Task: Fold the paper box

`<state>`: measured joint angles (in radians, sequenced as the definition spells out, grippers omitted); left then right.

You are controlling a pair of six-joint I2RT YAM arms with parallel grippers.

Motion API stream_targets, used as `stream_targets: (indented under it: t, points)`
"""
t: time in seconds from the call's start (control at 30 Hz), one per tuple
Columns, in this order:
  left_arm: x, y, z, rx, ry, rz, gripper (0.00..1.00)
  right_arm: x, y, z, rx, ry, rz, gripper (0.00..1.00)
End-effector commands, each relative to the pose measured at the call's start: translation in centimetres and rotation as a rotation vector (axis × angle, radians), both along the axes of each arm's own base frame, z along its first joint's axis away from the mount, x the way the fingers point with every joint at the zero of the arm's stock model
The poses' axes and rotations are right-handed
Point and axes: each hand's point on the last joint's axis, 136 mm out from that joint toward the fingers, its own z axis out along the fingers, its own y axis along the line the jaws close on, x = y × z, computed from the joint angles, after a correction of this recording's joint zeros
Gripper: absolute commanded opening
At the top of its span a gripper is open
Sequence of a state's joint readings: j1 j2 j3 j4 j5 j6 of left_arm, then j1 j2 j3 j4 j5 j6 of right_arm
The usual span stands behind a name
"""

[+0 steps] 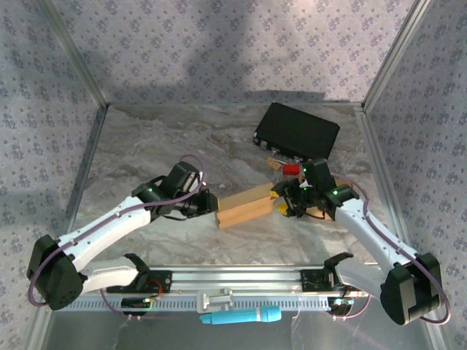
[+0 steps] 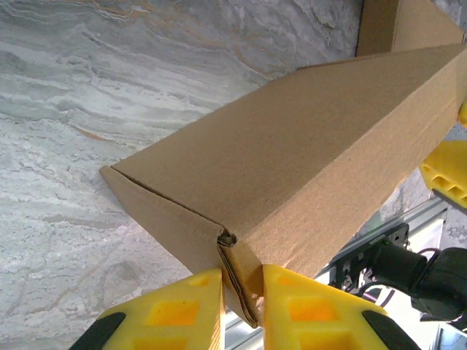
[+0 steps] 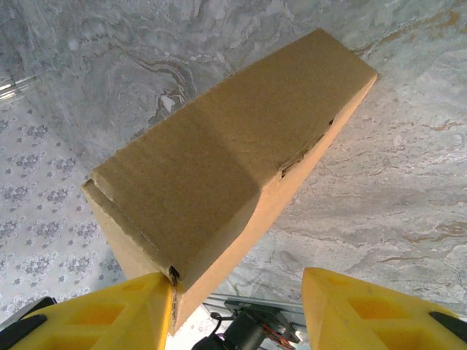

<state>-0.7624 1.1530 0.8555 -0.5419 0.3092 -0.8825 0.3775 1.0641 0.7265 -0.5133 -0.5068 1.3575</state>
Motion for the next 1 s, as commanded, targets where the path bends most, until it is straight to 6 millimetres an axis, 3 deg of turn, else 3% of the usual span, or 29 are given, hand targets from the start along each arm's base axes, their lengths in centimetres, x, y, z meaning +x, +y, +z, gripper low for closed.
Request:
stream_targets:
  t: [0.0, 0.17, 0.37, 0.47, 0.6, 0.67, 0.77, 0.83, 0.87, 0.9, 0.93, 0.97]
  points:
    - [-1.8, 1.2, -2.9, 0.142, 0.046, -0.057, 0.18, -3.0, -2.3, -3.3, -0.135, 0.153, 0.015, 0.49]
    - [-2.8, -0.5, -1.5, 0.170, -0.047, -0.191, 0.17, -4.9, -3.5, -2.9, -0.180, 0.164, 0.126, 0.39]
    - [-6.0, -2.0, -2.6, 0.229, -0.064, -0.341, 0.16, -8.3, -4.7, -4.2, -0.168, 0.184, 0.213, 0.33]
    - [-6.4, -2.5, -3.8, 0.232, -0.043, -0.327, 0.17, -7.7, -4.5, -5.5, -0.146, 0.157, 0.195, 0.34]
    - [-5.1, -1.9, -4.1, 0.243, -0.055, -0.237, 0.18, -5.7, -3.5, -6.8, -0.122, 0.123, 0.199, 0.34]
    - [-4.1, -1.5, -3.5, 0.225, -0.055, -0.185, 0.19, -4.7, -3.5, -6.2, -0.147, 0.099, 0.226, 0.34]
    - [-2.4, -0.6, -1.8, 0.184, -0.064, -0.103, 0.23, -3.3, -4.4, -3.6, -0.243, -0.008, 0.277, 0.36]
    - [-0.8, 0.3, 0.0, 0.144, -0.095, -0.032, 0.33, -2.3, -6.0, -1.2, -0.360, -0.109, 0.297, 0.48]
    - [0.1, 1.0, 0.8, 0.126, -0.108, 0.013, 0.38, -2.0, -6.9, -0.1, -0.414, -0.137, 0.288, 0.59]
    - [1.3, 1.9, 1.7, 0.100, -0.127, 0.068, 0.55, -1.7, -8.0, 1.1, -0.474, -0.173, 0.283, 0.97]
    - [2.5, 3.0, 2.7, 0.073, -0.152, 0.128, 0.97, -1.0, -9.5, 2.6, -0.553, -0.228, 0.256, 0.99]
    - [3.5, 4.1, 3.4, 0.053, -0.176, 0.179, 1.00, -0.4, -10.5, 3.9, -0.607, -0.284, 0.236, 0.99]
